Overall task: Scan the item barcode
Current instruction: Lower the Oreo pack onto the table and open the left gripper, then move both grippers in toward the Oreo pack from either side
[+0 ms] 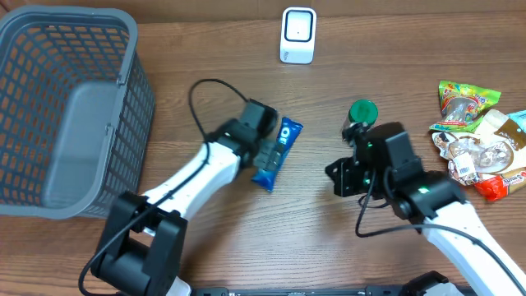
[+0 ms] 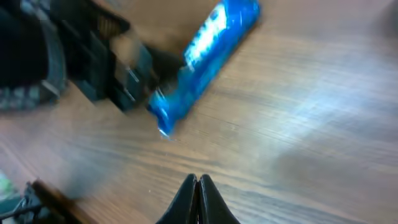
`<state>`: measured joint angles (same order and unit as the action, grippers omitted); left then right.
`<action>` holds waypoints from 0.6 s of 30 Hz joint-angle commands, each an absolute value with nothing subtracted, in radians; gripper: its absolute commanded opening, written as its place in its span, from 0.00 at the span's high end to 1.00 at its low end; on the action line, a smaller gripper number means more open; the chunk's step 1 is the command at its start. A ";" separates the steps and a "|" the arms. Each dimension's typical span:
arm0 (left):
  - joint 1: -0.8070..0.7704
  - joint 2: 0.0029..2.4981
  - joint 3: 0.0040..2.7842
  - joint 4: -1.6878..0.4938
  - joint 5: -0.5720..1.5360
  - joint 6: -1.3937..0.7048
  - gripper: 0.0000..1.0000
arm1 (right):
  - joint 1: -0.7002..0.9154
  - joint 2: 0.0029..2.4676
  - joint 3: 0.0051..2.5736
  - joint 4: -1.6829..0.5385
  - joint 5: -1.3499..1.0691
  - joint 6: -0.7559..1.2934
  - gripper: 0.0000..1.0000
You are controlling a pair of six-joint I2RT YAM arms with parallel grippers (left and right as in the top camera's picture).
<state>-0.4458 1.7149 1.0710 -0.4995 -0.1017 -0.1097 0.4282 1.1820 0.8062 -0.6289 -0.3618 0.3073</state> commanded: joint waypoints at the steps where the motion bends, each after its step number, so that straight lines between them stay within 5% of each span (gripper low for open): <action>1: -0.368 1.637 1.118 -0.521 0.017 -0.173 0.00 | 0.434 1.211 0.769 -0.575 -0.445 0.323 0.96; 9: -0.295 1.550 1.117 -0.617 0.160 -0.133 0.01 | 0.480 1.303 0.767 -0.439 -0.447 0.319 0.96; 18: -0.308 1.576 1.041 -0.651 0.400 -0.010 0.15 | 0.517 1.443 0.767 -0.334 -0.448 0.346 0.96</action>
<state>-0.3016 1.5600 1.0821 -0.6399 0.2993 -0.0669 0.5148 1.4368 0.7628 -0.3504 -0.4408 0.3252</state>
